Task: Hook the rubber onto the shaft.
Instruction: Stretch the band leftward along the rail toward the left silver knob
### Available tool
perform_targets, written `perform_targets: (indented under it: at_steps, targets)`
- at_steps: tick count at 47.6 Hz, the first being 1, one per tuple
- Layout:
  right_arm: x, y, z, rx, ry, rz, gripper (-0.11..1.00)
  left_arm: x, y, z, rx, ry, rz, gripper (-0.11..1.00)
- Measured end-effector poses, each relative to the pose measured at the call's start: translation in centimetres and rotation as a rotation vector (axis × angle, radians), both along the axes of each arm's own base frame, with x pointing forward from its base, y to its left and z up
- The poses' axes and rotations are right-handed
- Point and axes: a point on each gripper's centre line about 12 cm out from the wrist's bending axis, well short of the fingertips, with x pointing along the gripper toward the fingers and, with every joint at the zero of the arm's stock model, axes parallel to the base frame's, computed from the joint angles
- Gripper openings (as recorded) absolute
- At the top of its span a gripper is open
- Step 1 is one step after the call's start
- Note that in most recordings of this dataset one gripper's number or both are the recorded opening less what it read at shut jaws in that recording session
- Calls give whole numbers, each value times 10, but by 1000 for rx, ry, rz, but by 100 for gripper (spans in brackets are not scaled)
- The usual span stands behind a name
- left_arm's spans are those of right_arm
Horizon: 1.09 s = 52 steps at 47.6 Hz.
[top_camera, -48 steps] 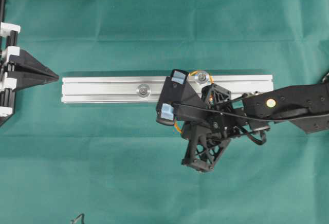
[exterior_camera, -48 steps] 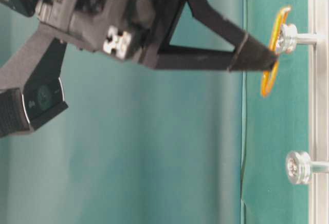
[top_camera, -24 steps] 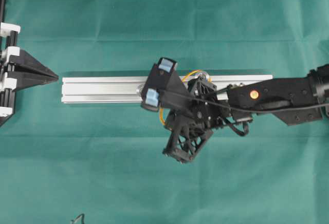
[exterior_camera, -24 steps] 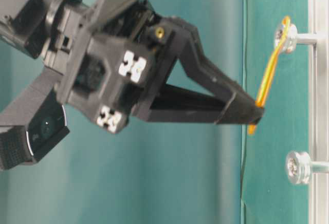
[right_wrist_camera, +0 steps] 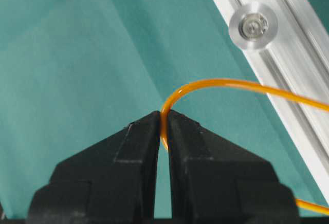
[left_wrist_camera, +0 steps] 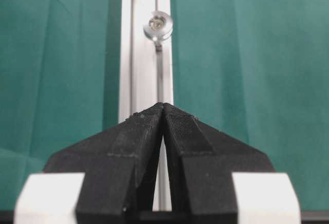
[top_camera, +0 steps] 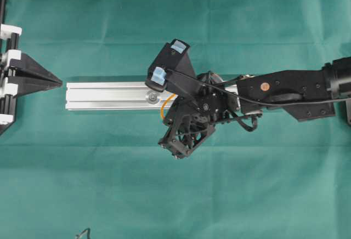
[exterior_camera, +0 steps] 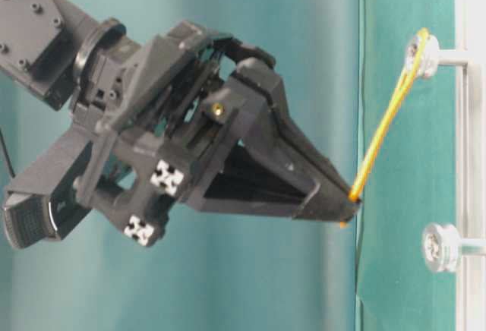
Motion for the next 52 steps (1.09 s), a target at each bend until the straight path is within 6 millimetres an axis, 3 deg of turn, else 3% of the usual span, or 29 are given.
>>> perform_targets:
  at_steps: [15,52]
  targets:
    - [9,-3,-4,0,0,-10,8,0,0,0,-3,0,1,2]
    - [14,-38,-7,63,5,-164,8,0,0,0,-3,0,-1,2]
